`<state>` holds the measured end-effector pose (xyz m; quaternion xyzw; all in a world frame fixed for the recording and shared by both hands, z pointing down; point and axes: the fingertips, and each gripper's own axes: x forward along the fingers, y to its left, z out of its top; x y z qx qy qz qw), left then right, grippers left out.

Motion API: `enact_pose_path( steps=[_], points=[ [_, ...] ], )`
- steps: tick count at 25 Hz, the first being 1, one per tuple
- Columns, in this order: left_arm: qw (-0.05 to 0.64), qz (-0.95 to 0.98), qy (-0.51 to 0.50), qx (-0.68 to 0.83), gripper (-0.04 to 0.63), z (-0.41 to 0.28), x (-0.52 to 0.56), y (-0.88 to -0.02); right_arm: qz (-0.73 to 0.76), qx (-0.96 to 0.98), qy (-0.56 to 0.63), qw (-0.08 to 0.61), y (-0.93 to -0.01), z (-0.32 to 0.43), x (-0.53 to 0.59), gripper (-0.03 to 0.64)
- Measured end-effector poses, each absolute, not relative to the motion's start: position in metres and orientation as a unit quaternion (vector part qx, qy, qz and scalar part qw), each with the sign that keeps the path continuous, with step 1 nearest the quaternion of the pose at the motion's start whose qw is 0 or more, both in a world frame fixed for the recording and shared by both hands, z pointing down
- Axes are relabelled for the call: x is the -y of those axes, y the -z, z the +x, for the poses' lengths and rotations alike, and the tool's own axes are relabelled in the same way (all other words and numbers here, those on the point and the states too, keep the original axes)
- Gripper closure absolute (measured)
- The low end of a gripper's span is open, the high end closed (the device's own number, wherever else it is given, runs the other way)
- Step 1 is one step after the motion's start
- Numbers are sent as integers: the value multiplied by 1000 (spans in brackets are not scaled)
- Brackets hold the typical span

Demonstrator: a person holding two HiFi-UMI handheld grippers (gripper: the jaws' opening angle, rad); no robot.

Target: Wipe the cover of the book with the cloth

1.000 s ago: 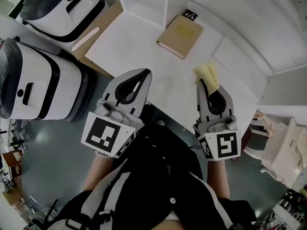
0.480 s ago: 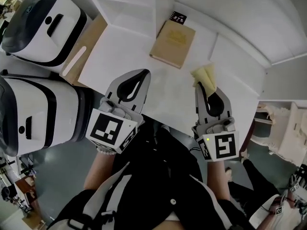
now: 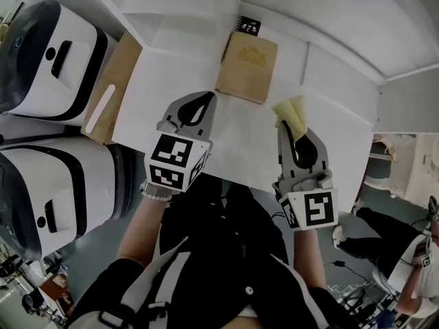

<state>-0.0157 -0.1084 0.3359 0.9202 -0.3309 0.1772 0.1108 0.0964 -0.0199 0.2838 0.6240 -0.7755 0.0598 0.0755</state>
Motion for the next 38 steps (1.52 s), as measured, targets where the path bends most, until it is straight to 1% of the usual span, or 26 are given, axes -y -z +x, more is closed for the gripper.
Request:
enact_pose_path(
  steps=[4,10,17,26,33,38],
  points=[
    [172,914,-181,320,493,-13,129,-364,642,759,-68,81,-290,93,23,581],
    [260,893,-192,314,420,-11,154,-414,666,736,-79,92,-300,91,26,581],
    [325,870,-216,302,388,0,175,-465,680,719,-102,106,-319,84,27,581],
    [388,838,-219,314,382,13,196,-502,666,726,-118,126,-336,95,39,581],
    [407,823,-238,318,382,17,197,-522,646,743,-110,135,-348,112,70,581],
    [381,836,-246,309,385,19,197,-522,637,750,-104,147,-357,128,99,581]
  ],
)
